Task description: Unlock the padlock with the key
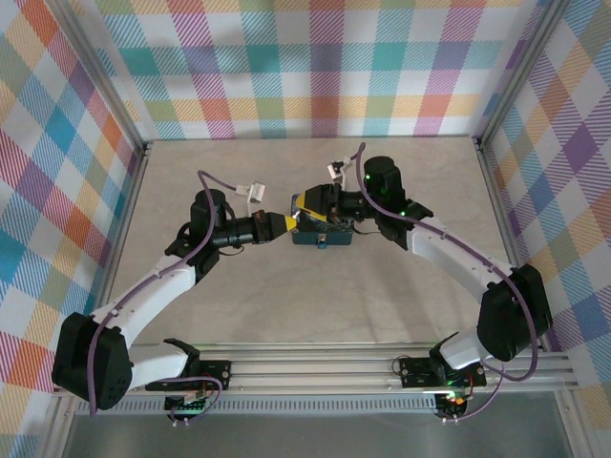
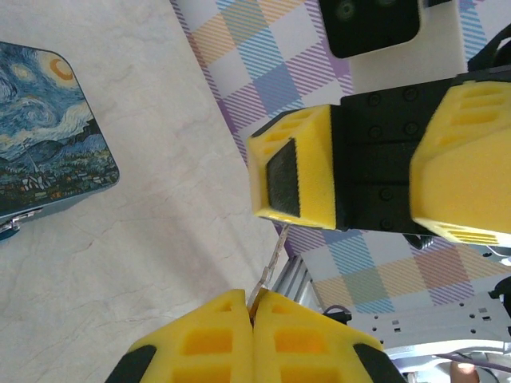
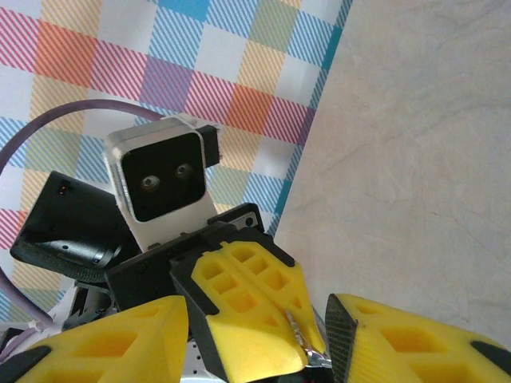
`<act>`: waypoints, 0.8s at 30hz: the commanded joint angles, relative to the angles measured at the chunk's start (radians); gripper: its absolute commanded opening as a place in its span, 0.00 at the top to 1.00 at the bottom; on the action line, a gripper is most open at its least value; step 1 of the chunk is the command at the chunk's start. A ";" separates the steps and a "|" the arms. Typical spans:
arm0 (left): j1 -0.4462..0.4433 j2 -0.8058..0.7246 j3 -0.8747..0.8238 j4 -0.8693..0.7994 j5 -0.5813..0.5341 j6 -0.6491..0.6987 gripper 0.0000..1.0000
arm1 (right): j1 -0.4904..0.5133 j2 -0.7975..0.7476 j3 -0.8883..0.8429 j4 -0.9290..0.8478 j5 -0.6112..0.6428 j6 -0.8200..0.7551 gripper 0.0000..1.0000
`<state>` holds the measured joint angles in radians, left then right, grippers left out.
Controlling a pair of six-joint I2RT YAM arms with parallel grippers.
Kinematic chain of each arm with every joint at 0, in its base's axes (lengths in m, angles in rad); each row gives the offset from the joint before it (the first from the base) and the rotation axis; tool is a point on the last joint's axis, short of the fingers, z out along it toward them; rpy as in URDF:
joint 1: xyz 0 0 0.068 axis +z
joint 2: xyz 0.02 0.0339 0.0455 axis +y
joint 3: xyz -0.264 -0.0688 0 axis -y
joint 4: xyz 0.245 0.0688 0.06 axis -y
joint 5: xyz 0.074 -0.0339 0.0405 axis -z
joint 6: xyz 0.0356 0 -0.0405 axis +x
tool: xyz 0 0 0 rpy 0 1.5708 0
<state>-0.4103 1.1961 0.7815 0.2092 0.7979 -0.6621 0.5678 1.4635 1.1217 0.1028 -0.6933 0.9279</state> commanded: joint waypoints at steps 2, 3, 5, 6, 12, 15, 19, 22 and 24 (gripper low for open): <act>0.001 -0.026 -0.006 0.004 0.002 0.030 1.00 | -0.002 0.017 -0.005 0.045 -0.023 0.017 0.51; 0.001 -0.025 -0.003 0.003 0.002 0.032 1.00 | -0.002 0.022 -0.001 0.036 -0.021 0.019 0.51; 0.001 -0.021 0.002 0.003 0.004 0.033 1.00 | -0.001 0.033 0.010 0.023 -0.027 0.019 0.53; 0.001 -0.016 0.005 0.004 0.006 0.033 1.00 | 0.000 0.041 0.016 0.018 -0.030 0.020 0.55; -0.001 -0.003 0.018 -0.002 0.013 0.035 1.00 | 0.012 0.072 0.033 0.010 -0.041 0.025 0.64; 0.000 -0.001 0.023 -0.015 0.011 0.040 1.00 | 0.016 0.078 0.040 0.012 -0.048 0.025 0.68; -0.001 0.001 0.025 -0.020 0.012 0.041 1.00 | 0.020 0.078 0.046 0.005 -0.055 0.016 0.73; -0.001 0.003 0.024 -0.022 0.009 0.041 1.00 | 0.024 0.079 0.046 0.006 -0.062 0.012 0.76; -0.001 0.005 0.027 -0.024 0.007 0.041 1.00 | 0.027 0.080 0.044 0.003 -0.067 0.010 0.79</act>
<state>-0.4103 1.1957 0.7818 0.1852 0.7986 -0.6434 0.5861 1.5311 1.1393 0.1032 -0.7307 0.9527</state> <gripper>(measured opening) 0.058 0.222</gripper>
